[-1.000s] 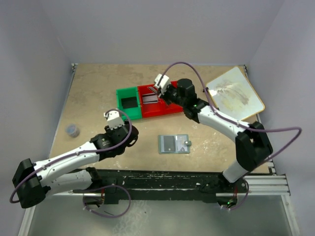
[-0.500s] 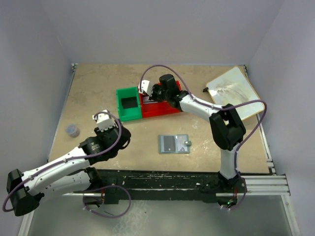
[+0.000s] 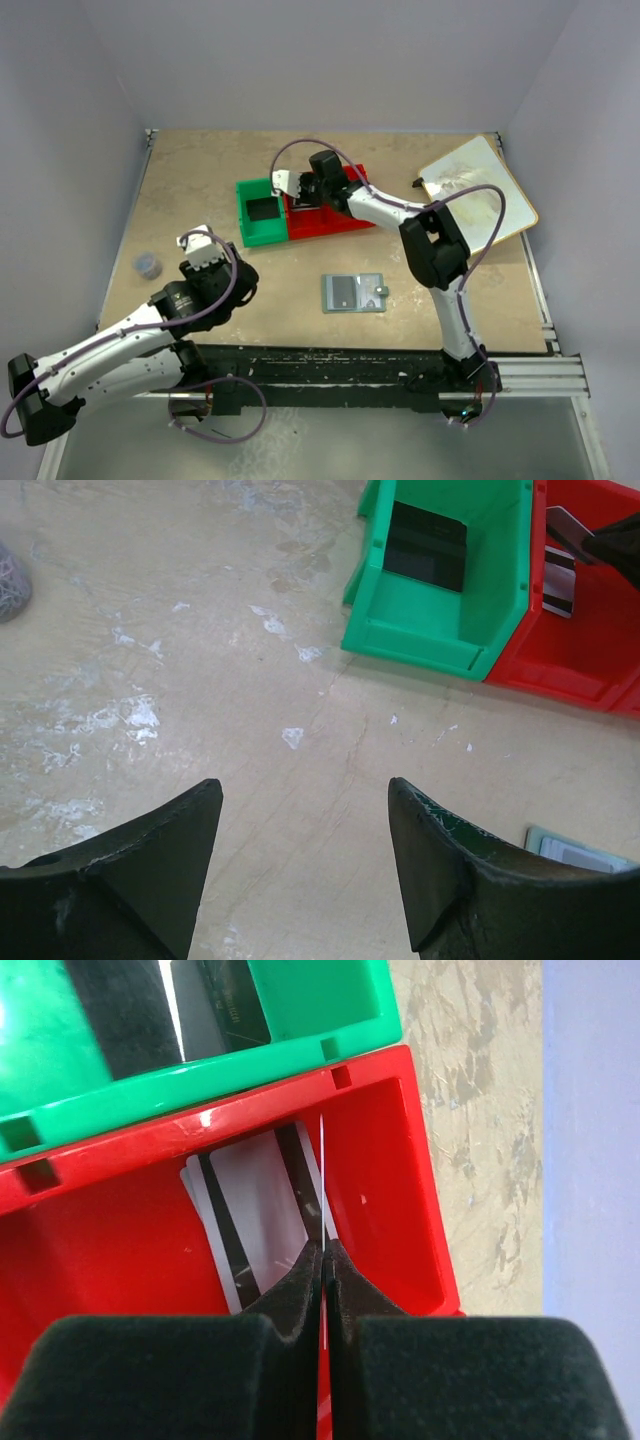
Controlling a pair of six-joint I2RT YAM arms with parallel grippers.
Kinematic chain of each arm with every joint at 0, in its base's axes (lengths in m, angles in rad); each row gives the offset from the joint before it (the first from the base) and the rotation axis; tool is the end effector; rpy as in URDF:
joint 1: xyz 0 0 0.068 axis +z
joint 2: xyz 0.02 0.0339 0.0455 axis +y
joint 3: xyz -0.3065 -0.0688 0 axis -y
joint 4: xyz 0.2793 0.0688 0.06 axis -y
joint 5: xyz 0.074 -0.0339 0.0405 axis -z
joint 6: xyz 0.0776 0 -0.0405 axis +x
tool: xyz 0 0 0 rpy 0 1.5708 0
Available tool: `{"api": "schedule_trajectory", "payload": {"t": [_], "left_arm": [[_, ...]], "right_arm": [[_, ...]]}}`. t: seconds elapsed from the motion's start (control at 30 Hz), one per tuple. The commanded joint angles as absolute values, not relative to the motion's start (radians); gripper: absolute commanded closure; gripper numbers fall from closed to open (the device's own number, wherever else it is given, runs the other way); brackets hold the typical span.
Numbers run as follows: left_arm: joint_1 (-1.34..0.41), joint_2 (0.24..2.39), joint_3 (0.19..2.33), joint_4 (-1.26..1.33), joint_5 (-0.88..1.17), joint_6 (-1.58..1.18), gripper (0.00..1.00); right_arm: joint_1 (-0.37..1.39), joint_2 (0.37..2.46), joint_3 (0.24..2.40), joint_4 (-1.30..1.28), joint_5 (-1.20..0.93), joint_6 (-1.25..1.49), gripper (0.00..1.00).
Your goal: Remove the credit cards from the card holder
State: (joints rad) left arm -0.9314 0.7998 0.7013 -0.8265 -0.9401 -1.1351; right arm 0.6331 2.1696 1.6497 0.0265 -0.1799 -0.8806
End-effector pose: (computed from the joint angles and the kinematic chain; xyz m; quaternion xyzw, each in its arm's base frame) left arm 0.1472 -0.0929 0.2699 -0.2289 0.8265 -0.0231 0.5138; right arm 0.4734 0.3646 0.2088 -0.6205 0.5899 0.0134 0.5166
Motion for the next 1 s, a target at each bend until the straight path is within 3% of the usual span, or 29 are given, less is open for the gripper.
{"api": "schedule_trajectory", "payload": {"t": [0.0,0.27,0.57,0.67,0.83,0.97], "left_arm": [[-0.932,0.771,0.745,-0.872,-0.983,-1.158,0.34],[-0.931,0.727,0.739,-0.891,-0.981,-1.158,0.34],[-0.932,0.747,0.741,-0.873,-0.971,-1.146,0.34],[-0.933,0.750,0.737,-0.861,-0.959,-1.142,0.34],[-0.932,0.770,0.735,-0.829,-0.931,-1.121,0.34],[-0.931,0.813,0.741,-0.751,-0.875,-1.070,0.34]], "right_arm": [[0.637,2.215,1.735,0.016,-0.121,-0.955,1.00],[0.641,2.279,1.778,0.025,-0.070,-1.008,0.98],[0.649,2.228,1.756,-0.016,-0.109,-0.962,0.71],[0.649,2.181,1.734,-0.019,-0.132,-0.933,0.56],[0.648,2.070,1.678,-0.001,-0.211,-0.817,0.52],[0.645,1.899,1.535,0.114,-0.175,-0.568,0.50]]}}
